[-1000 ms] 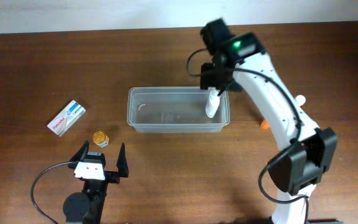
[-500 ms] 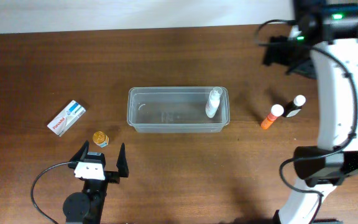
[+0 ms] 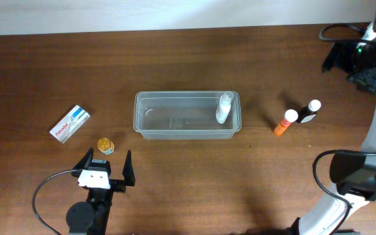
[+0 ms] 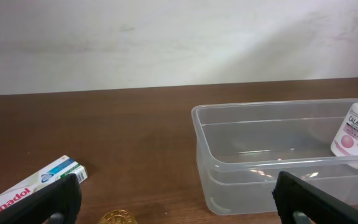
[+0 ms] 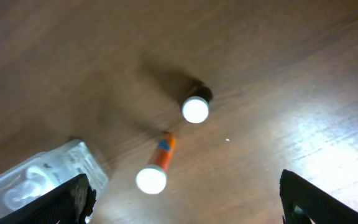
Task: Pack container
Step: 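Open right gripper and withdraw it back toward the bottles, then lower right gripper onto the dark white-capped bottle and grasp it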
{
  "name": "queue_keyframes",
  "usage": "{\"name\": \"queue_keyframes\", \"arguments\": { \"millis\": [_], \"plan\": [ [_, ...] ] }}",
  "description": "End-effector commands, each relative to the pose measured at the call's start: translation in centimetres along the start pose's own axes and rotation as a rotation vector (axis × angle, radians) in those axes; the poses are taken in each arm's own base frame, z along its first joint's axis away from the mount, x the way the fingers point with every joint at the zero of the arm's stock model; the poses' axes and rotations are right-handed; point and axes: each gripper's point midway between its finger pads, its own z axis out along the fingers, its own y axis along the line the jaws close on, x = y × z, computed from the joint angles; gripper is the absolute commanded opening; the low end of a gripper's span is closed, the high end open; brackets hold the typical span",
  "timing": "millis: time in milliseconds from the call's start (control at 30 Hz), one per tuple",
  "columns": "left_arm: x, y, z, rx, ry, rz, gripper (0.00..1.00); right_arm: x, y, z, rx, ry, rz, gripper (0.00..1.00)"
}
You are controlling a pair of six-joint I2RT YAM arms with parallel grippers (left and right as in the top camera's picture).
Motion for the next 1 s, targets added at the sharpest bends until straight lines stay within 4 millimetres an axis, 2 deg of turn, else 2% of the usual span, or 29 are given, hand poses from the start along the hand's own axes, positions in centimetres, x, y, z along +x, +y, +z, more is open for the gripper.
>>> {"name": "queue_keyframes", "arguments": {
  "millis": [0,200,500,633,800,967],
  "plan": [
    [0.2,0.1,0.0,-0.004,0.0,0.012,0.99,1.0,-1.3,0.9,0.005,0.059,0.01,0.89],
    [0.2,0.1,0.0,-0.004,-0.001,0.011,0.99,2.0,-2.8,2.4,0.027,0.127,0.022,0.89],
    [0.2,0.1,0.0,-0.004,0.0,0.011,0.99,2.2,-3.3,-0.2,0.038,0.054,-0.003,0.89],
    [0.2,0.1,0.0,-0.004,0.0,0.011,1.0,2.3,-3.3,-0.3,0.036,0.053,-0.026,0.89],
    [0.2,0.1,0.0,-0.004,0.0,0.011,1.0,3.4,-3.6,1.8,0.048,0.125,-0.066,0.89],
    [0.2,0.1,0.0,-0.004,0.0,0.011,0.99,4.5,-3.9,6.1,0.055,0.194,-0.085,0.88]
  ]
}}
